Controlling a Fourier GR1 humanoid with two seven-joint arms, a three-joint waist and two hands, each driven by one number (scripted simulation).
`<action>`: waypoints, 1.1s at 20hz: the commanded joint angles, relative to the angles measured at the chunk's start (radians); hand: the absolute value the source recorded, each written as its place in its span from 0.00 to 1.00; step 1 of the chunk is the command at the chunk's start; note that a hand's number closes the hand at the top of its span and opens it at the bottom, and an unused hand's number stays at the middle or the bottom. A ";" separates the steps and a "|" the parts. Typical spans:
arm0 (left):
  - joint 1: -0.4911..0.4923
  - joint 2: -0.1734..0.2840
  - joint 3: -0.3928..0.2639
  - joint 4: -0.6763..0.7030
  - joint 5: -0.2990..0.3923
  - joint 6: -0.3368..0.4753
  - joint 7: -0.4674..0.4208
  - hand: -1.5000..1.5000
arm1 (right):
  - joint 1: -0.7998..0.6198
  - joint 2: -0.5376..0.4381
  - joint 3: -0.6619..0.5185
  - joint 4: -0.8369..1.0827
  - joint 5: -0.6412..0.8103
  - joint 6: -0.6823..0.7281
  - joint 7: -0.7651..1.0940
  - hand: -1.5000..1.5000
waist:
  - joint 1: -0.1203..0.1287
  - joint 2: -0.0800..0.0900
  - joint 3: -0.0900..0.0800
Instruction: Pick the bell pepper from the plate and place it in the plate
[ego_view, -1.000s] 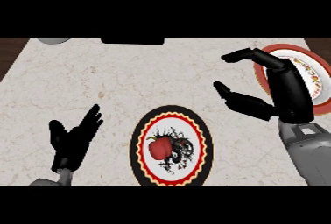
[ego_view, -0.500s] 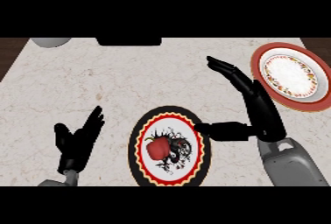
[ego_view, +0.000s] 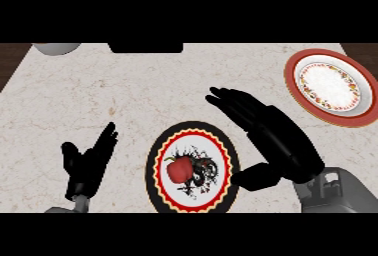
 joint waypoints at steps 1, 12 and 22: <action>-0.005 -0.017 -0.001 0.032 -0.013 0.010 0.011 0.50 | -0.044 0.048 0.116 -0.084 0.094 0.105 0.245 0.00 | 0.000 0.003 -0.004; 0.014 -0.037 0.020 -0.004 -0.039 -0.028 0.046 0.50 | -0.002 0.265 0.211 0.064 0.343 0.140 0.336 0.00 | 0.007 0.008 -0.002; -0.002 -0.040 0.086 -0.004 -0.052 -0.080 0.055 0.50 | 0.080 0.402 0.235 0.272 0.443 0.103 0.228 0.00 | 0.007 0.009 -0.001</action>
